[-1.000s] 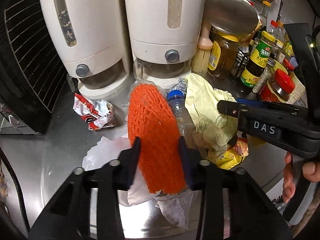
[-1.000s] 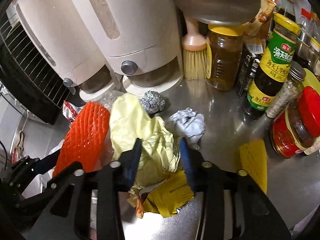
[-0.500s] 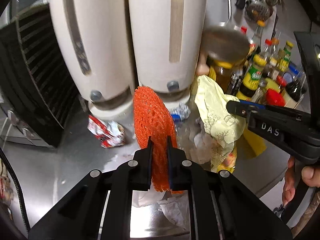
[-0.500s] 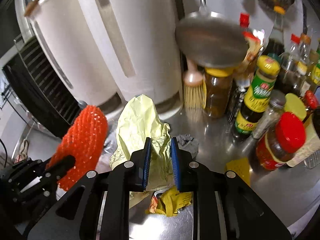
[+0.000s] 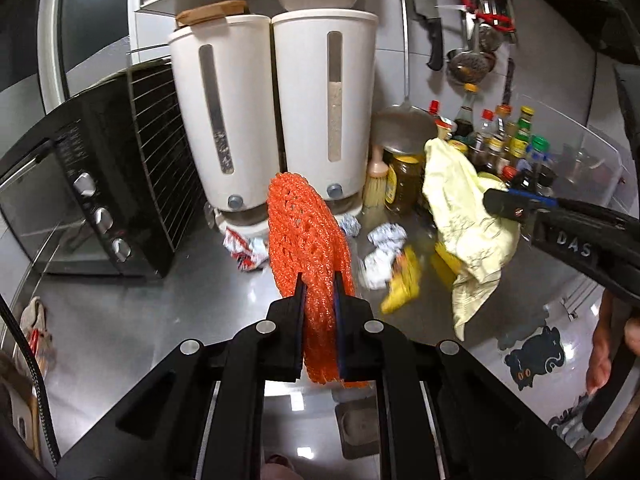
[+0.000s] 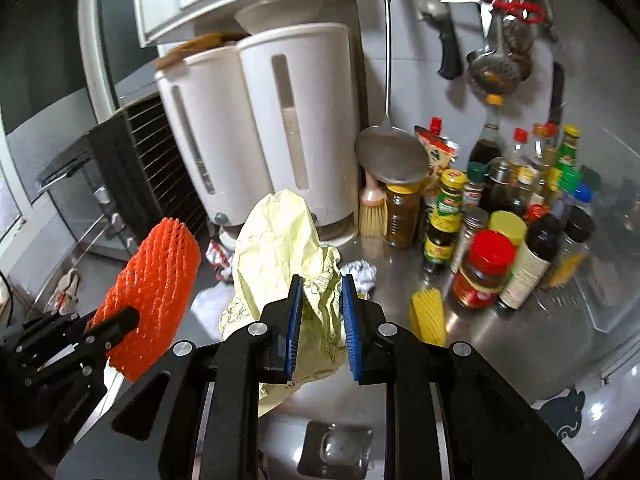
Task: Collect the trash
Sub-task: 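Carry the orange net and yellow paper down over the floor trash bin, then open both tools to drop the net and paper into the bin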
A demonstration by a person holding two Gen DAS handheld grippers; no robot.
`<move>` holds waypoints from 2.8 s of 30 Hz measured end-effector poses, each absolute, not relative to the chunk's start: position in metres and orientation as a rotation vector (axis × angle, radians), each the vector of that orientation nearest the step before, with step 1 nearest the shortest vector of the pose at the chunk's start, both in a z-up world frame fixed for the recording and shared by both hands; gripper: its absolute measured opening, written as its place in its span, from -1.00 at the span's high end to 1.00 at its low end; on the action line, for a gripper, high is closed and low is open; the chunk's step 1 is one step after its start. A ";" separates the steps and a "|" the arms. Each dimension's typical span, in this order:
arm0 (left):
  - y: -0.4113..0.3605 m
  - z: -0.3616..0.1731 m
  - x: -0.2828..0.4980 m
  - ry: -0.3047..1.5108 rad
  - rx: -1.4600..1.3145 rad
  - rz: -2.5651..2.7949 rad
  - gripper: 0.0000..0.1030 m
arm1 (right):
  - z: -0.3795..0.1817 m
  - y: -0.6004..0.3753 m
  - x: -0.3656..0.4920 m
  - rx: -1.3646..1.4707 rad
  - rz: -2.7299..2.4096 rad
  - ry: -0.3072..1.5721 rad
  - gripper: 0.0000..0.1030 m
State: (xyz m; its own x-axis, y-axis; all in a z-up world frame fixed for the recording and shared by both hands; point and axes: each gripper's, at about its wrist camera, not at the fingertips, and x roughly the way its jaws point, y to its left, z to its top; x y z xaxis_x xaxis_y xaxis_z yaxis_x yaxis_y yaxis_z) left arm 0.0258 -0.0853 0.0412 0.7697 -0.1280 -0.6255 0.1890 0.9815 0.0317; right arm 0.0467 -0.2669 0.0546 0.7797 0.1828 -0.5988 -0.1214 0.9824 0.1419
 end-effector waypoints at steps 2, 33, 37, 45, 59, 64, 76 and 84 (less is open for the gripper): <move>-0.081 0.036 0.003 0.669 0.093 -0.191 0.79 | 0.052 -0.267 0.027 0.093 0.169 0.655 0.59; -0.111 -0.298 -0.030 1.141 0.014 -0.314 0.79 | -0.292 -0.283 -0.039 0.161 0.088 1.050 0.59; -0.117 -0.346 -0.015 1.188 0.005 -0.318 0.79 | -0.336 -0.282 -0.024 0.185 0.085 1.108 0.59; -0.127 -0.434 0.017 1.319 -0.020 -0.326 0.79 | -0.418 -0.277 0.012 0.201 0.043 1.246 0.54; -0.126 -0.482 0.042 1.399 -0.025 -0.306 0.39 | -0.457 -0.273 0.050 0.236 0.036 1.327 0.02; -0.125 -0.469 0.039 1.358 -0.039 -0.287 -0.09 | -0.439 -0.271 0.052 0.240 0.041 1.295 -0.20; -0.095 -0.368 0.005 1.174 -0.019 -0.272 -0.84 | -0.322 -0.282 0.018 0.222 0.027 1.094 -0.88; -0.072 -0.273 -0.024 1.059 -0.032 -0.243 -0.84 | -0.225 -0.289 -0.012 0.196 0.054 0.935 -0.88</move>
